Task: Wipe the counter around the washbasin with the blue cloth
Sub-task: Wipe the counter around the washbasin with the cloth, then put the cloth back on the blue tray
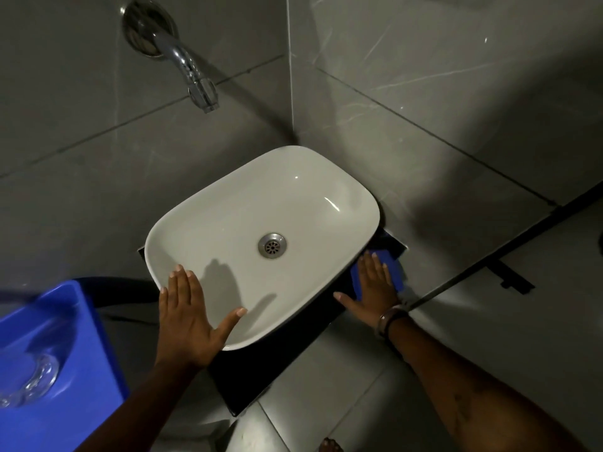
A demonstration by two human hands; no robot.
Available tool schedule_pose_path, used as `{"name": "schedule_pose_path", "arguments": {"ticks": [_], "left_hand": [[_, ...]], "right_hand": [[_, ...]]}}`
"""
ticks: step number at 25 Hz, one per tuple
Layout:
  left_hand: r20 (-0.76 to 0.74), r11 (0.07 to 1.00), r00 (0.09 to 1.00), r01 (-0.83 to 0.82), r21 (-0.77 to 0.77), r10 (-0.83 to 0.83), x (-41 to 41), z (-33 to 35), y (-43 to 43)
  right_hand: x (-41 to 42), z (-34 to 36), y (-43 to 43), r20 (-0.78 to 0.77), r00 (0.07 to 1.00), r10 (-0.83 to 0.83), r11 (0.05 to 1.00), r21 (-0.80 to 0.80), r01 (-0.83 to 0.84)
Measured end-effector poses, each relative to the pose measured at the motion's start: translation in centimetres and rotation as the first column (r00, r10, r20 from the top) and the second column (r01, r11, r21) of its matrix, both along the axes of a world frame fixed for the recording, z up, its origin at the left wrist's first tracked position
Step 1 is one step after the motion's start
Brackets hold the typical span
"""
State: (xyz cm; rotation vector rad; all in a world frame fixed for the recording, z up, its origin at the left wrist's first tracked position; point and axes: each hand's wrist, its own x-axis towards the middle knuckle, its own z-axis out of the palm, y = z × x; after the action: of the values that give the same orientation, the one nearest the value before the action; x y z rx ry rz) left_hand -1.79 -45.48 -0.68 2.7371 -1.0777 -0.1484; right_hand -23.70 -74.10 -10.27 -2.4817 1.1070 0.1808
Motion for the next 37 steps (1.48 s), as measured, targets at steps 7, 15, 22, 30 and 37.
{"name": "schedule_pose_path", "arguments": {"ticks": [7,15,22,30,37], "left_hand": [[-0.101,1.0,0.995,0.023,-0.009,-0.024,-0.4,1.6,0.1],[-0.129,0.951,0.983,0.09,-0.295,-0.133,-4.4,2.0,13.0],[-0.872,0.765,0.488,-0.577,-0.287,0.041,-2.7,3.6,26.1],[-0.952,0.596,0.23,-0.8,-0.066,0.204,3.8,-1.2,40.2],[-0.795,0.776,0.413,-0.62,0.112,0.445,4.7,-3.6,37.5]], "right_hand": [[1.8,0.4,21.2,0.066,0.925,0.374,0.927,0.002,-0.375],[3.8,4.7,27.3,0.034,0.919,0.393,0.915,0.082,-0.395],[9.7,11.6,35.7,0.265,0.817,-0.512,0.438,0.899,-0.017],[23.5,9.4,50.6,0.048,0.966,-0.254,0.349,0.936,0.045],[26.3,5.4,51.3,0.042,0.996,0.083,0.884,0.458,-0.093]]}}
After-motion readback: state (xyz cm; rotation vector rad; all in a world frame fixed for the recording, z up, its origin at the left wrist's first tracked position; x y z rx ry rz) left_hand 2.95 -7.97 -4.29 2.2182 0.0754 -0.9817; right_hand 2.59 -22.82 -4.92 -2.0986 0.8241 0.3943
